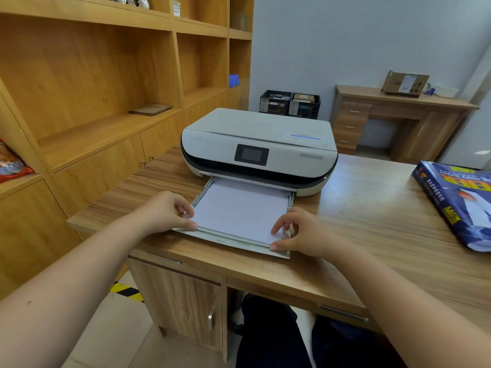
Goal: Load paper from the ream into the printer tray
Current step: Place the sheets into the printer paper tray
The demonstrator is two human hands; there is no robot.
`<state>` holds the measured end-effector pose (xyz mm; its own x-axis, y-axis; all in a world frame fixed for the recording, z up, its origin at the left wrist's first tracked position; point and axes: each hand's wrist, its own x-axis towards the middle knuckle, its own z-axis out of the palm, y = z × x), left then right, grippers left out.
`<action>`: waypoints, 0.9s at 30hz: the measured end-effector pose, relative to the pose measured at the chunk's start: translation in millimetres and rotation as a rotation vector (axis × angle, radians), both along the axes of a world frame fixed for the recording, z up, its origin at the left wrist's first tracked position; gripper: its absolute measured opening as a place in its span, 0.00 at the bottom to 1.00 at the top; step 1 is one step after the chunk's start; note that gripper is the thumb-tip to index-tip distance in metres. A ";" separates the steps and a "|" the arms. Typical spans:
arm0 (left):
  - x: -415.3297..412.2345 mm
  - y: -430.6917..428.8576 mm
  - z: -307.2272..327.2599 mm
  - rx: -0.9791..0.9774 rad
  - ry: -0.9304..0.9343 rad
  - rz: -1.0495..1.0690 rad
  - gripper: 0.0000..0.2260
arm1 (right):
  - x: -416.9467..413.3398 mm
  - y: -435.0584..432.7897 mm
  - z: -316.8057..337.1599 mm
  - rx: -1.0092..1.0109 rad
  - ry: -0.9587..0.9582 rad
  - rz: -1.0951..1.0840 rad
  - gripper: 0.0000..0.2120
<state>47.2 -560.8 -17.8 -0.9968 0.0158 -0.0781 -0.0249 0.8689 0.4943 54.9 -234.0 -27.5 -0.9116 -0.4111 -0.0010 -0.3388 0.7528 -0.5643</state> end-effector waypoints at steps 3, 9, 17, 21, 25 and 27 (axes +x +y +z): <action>2.8 0.6 -5.1 -0.103 0.141 -0.138 0.16 | 1.1 0.5 -1.5 -0.019 0.003 -0.012 0.15; 3.6 0.2 -14.6 -0.043 0.131 -0.211 0.15 | -0.1 2.8 -3.0 -0.034 0.013 -0.018 0.13; 5.3 2.3 -22.0 0.030 0.182 -0.225 0.12 | 0.6 5.6 -5.6 -0.032 0.041 -0.023 0.10; 4.8 0.4 -25.8 0.044 0.191 -0.224 0.11 | 2.4 6.7 -5.5 -0.029 0.056 -0.004 0.12; 0.0 -1.7 -23.9 0.227 0.186 -0.155 0.12 | -2.4 13.2 -8.6 -0.186 0.089 -0.098 0.08; -6.6 -0.1 -22.8 0.373 0.200 -0.040 0.11 | -8.0 17.9 -10.3 -0.288 0.120 -0.206 0.07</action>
